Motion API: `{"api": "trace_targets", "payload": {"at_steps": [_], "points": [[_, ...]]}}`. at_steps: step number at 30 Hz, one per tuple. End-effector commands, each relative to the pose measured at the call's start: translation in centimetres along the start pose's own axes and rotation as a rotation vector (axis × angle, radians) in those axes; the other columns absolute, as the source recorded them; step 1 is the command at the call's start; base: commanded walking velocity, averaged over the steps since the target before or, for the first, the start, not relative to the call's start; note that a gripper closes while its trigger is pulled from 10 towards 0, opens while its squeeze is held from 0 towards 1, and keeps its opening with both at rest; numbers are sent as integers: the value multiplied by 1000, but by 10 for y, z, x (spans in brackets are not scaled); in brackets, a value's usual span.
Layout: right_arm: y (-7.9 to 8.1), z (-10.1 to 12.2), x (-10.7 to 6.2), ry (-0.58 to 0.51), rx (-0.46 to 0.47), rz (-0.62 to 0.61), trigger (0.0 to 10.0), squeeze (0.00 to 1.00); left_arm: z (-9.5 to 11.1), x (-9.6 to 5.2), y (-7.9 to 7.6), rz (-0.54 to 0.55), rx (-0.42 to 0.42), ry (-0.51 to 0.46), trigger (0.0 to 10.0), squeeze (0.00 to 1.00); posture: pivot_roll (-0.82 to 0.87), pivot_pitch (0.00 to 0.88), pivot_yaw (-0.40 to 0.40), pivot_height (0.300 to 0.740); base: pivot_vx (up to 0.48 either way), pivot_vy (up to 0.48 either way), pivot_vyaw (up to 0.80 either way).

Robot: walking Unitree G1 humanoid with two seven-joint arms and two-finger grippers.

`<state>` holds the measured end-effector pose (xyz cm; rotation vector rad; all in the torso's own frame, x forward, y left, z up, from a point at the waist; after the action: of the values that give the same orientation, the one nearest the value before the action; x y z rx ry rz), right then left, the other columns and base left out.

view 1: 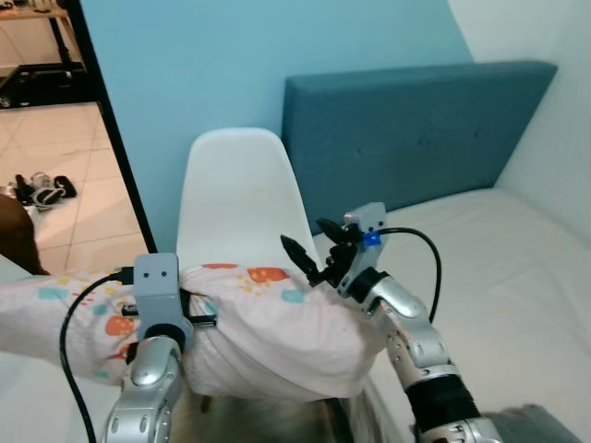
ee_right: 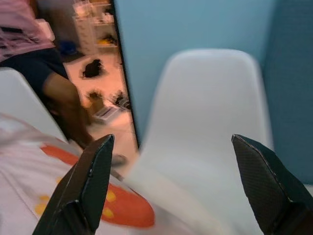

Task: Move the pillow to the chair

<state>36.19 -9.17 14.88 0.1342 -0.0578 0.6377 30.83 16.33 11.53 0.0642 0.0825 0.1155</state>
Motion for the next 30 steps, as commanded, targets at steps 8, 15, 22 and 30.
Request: {"api": "trace_targets", "payload": {"at_steps": [8, 15, 22, 30], "points": [[14, 2, 6, -16, -17, 54, 10000, 0, 16, 1, 4, 12, -12, -83, 10000, 0, 56, 0, -36, 740, 0, 0, 500], [13, 5, 6, -31, -15, 56, 10000, 0, 28, 3, 0, -28, -29, -137, 10000, 0, 54, 0, -41, 740, 40, 0, 0], [2, 7, 7, -32, 20, -5, 10000, 0, 50, 2, -18, -125, -49, -231, 10000, 0, 54, 0, -43, 740, 441, 0, 0], [-9, 5, 8, -14, 63, -74, 10000, 0, 62, 0, -30, -169, -87, -275, 10000, 0, 55, 0, -44, 740, 480, 0, -500]]}}
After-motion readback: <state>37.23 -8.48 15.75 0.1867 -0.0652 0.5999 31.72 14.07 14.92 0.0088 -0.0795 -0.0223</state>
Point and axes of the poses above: a point about 5 cm out from each wrist's last joint towards the gripper, its own x axis pointing out of the wrist towards the gripper, its own z axis along the axis of the wrist's last joint, y = z × x, the point moved 4 cm from there along x, pointing out of the wrist towards the gripper, and after that the axes turned 5 degrees about x, right-handed, at the moved point
